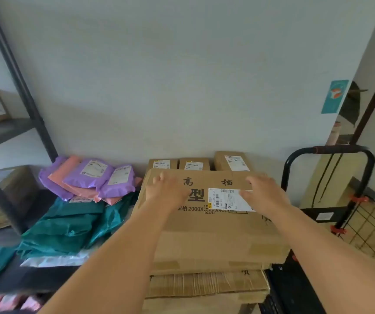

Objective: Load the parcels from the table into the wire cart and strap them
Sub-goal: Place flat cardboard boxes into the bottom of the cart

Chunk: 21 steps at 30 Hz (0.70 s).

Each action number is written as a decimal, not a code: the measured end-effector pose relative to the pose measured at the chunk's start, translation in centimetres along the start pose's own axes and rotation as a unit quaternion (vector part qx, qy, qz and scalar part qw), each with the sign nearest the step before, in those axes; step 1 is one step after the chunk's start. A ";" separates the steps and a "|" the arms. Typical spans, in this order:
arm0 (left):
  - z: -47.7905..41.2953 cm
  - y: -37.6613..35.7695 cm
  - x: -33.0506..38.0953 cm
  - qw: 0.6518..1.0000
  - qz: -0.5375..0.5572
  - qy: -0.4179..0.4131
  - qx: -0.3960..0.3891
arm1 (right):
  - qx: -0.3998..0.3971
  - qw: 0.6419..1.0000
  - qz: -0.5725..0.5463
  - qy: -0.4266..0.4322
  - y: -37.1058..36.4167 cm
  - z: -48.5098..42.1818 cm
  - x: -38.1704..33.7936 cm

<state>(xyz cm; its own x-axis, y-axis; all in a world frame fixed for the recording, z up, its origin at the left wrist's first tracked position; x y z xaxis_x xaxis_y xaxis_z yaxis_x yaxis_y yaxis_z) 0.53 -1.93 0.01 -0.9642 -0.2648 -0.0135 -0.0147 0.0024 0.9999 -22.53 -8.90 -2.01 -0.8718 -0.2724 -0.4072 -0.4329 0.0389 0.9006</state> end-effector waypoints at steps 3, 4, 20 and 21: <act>-0.8 -1.2 0.0 1.000 -0.005 0.024 -0.013 | -0.009 1.000 -0.003 -0.026 -0.6 0.1 1.7; -0.8 -1.6 -0.1 0.999 -0.004 0.029 -0.022 | -0.019 0.999 -0.007 -0.036 -0.9 0.3 2.1; -2.2 -5.1 -1.9 0.971 0.061 0.226 -0.056 | 0.000 0.988 -0.106 -0.112 -3.2 -0.7 5.1; -2.1 -5.2 -2.1 0.969 0.063 0.233 -0.060 | -0.003 0.988 -0.109 -0.113 -3.3 -0.6 5.1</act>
<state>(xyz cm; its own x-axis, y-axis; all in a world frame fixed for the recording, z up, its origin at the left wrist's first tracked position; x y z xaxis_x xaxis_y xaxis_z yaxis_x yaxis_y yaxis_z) 3.13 -3.39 -5.15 -0.7316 -0.6764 0.0850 0.1532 -0.0417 0.9873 -25.40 -11.00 -6.94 -0.7868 -0.0525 -0.6150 -0.6157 -0.0022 0.7879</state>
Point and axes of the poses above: each hand's wrist, its own z-axis away from the middle knuckle, its own y-axis out of the back of the hand, x = y × z, the point moved 2 cm from there along -z, towards the middle knuckle, and after that the axes turned 10 degrees about -z, right-handed, at the moved point
